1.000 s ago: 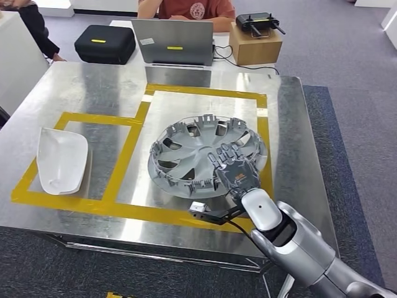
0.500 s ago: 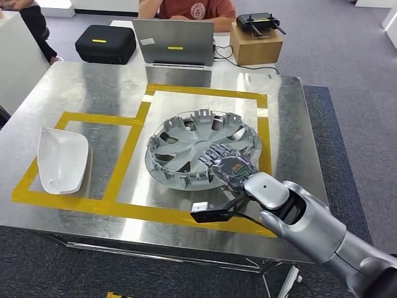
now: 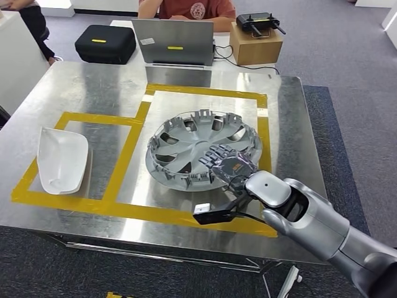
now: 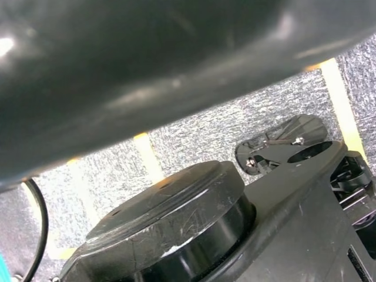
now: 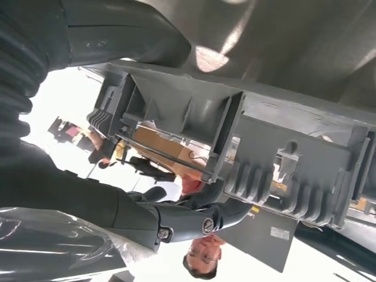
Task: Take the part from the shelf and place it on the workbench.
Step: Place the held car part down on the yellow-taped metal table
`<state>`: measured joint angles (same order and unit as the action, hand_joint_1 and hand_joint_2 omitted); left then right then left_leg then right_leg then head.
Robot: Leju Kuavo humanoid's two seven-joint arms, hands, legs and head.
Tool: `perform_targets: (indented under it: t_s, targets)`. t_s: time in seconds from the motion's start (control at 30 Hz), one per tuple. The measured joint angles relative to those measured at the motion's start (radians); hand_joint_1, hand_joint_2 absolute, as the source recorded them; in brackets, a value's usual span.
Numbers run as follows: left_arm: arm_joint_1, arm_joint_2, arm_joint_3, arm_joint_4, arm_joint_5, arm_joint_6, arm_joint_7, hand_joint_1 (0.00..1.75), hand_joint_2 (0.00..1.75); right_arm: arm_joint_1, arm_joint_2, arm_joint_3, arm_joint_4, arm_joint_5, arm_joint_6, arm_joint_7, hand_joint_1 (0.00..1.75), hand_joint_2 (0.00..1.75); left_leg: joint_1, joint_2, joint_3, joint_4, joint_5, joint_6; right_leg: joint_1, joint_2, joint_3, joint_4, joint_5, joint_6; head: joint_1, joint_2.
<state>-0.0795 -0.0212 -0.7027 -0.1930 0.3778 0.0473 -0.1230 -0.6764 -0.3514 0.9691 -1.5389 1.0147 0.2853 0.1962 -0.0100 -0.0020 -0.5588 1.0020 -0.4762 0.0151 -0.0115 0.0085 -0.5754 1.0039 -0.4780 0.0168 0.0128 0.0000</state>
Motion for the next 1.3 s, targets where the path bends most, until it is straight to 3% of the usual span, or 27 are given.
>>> perform_targets:
  t_s: [0.33, 0.47, 0.73, 1.3]
  targets:
    - [0.0, 0.002, 0.001, 0.0, -0.001, -0.006, -0.004, 0.0, 0.0, -0.043, -0.03, 0.039, -0.007, -0.131, 0.001, -0.045, 0.0, 1.75, 0.0, 0.0, 0.0, 0.0, 0.0, 0.0, 0.0, 0.0, 0.0, 0.0, 0.0, 0.0, 0.0, 0.0]
    - [0.0, 0.003, 0.002, 0.0, -0.002, -0.008, -0.006, 0.0, 0.0, -0.045, -0.043, 0.044, -0.022, -0.18, -0.046, -0.07, 0.0, 1.75, 0.0, 0.0, 0.0, 0.0, 0.0, 0.0, 0.0, 0.0, 0.0, 0.0, 0.0, 0.0, 0.0, 0.0]
    - [0.002, 0.003, 0.004, 0.0, -0.002, -0.001, -0.011, 0.0, 0.0, 0.035, -0.044, 0.027, -0.068, -0.117, -0.24, -0.072, 0.0, 1.75, 0.0, 0.0, -0.001, 0.0, 0.0, 0.0, 0.0, 0.0, -0.001, 0.0, 0.0, 0.0, 0.0, 0.0]
    - [0.004, 0.002, 0.005, 0.0, -0.002, 0.002, -0.016, 0.0, 0.0, 0.104, -0.035, -0.002, -0.099, -0.061, -0.29, -0.069, 0.0, 1.75, 0.0, 0.0, -0.001, 0.0, 0.0, 0.0, 0.0, 0.0, -0.001, 0.0, 0.0, 0.0, 0.0, 0.0]
